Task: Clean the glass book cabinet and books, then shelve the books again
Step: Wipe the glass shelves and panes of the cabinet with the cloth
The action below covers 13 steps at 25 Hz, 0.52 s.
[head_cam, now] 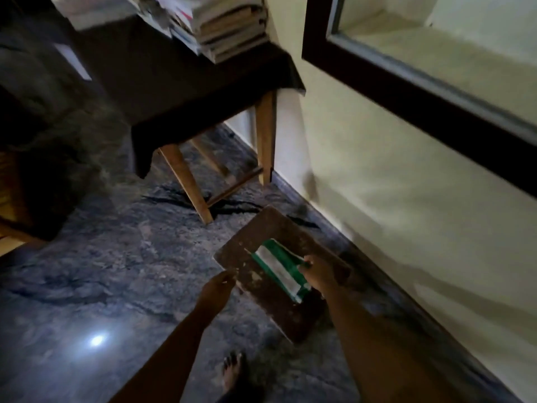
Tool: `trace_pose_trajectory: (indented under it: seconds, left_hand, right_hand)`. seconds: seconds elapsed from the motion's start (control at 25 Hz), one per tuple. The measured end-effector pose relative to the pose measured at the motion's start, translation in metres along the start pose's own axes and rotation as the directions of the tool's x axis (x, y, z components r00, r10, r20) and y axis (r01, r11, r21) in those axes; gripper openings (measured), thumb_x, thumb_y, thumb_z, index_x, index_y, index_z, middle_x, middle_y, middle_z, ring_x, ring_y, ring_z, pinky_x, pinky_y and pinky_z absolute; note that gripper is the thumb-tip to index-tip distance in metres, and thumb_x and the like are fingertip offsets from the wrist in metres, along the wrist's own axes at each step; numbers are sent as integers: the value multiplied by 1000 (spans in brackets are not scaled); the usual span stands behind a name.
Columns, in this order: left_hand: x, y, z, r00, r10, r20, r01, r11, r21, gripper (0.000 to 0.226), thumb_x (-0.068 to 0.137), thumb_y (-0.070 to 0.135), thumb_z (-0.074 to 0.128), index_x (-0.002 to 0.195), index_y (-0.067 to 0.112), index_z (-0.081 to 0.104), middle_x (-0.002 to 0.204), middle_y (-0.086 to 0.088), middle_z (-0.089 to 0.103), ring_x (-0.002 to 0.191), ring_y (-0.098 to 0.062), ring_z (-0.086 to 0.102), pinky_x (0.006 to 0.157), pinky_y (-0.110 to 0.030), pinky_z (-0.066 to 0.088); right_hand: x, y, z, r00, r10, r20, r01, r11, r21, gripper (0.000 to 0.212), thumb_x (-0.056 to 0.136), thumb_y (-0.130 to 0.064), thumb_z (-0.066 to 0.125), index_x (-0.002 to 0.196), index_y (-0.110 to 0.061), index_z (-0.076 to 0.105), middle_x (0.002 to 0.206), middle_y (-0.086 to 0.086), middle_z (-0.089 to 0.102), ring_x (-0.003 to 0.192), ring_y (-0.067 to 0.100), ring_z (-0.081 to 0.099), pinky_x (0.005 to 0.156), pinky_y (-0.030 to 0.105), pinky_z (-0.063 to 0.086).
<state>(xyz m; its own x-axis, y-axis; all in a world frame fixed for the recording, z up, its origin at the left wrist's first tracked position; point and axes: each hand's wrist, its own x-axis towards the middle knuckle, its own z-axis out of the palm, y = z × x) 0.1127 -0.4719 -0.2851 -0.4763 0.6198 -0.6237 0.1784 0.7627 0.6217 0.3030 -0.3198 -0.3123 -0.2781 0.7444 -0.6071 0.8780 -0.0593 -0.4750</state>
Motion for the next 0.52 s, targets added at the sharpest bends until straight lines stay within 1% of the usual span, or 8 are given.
trace_pose_trajectory:
  seconds: [0.04,0.08,0.12,0.2,0.28,0.32,0.4,0.52]
  left_hand:
    - [13,-2,-3,1000,12,27,-12,1000,25,33,98,17,47,128,9,56,90,2,61,70,-5,50,57,-6,38]
    - [27,-4,-7,998,15,55,-18,999,47,33,98,18,48,129,10,56,93,2,62,77,-8,55,60,-7,37]
    - [37,-5,-10,997,13,82,-18,998,67,33,98,20,48,129,11,56,105,-1,64,92,-14,59,68,-11,37]
    - [53,-6,-16,995,23,97,-35,992,120,34,98,24,47,129,13,56,127,-4,58,115,-19,54,82,-16,34]
    - [58,-2,-22,993,49,111,-66,986,154,35,99,25,45,131,14,54,135,-6,54,121,-20,51,85,-18,33]
    - [60,1,-24,992,58,114,-76,984,159,36,99,25,44,132,14,53,136,-7,52,122,-21,50,87,-20,34]
    - [58,15,-31,990,54,130,-73,986,147,36,99,25,43,133,13,52,137,-9,51,124,-23,48,93,-23,34]
    - [38,48,-48,982,101,158,-117,988,96,36,99,23,46,132,12,51,132,-9,54,117,-22,52,90,-25,38]
  right_hand:
    - [11,-2,11,999,12,-53,-10,999,46,57,89,-29,60,138,-8,40,143,13,42,130,24,41,104,29,31]
    - [25,-5,23,997,22,-80,-14,995,101,68,85,-32,65,141,-10,34,146,12,37,133,25,37,107,31,30]
    - [36,-8,34,996,33,-84,-24,993,114,78,82,-35,69,145,-13,28,149,10,31,135,26,32,109,34,29]
    - [48,-16,55,994,82,-69,-83,997,-12,89,79,-39,70,148,-20,17,152,7,24,137,28,26,108,39,28]
    - [45,-17,76,981,155,-120,-175,968,-178,82,82,-40,66,147,-19,18,147,8,31,134,30,31,104,41,33]
    - [38,-18,82,971,192,-142,-219,954,-205,74,84,-41,63,144,-15,26,142,9,39,131,29,37,102,40,37]
    - [23,-21,80,958,256,-131,-267,960,-79,59,85,-45,60,130,-8,47,128,11,55,118,28,52,93,35,44]
    - [-20,-32,33,960,219,-175,-183,962,202,49,85,-35,64,121,-3,56,119,16,62,108,28,59,85,31,46]
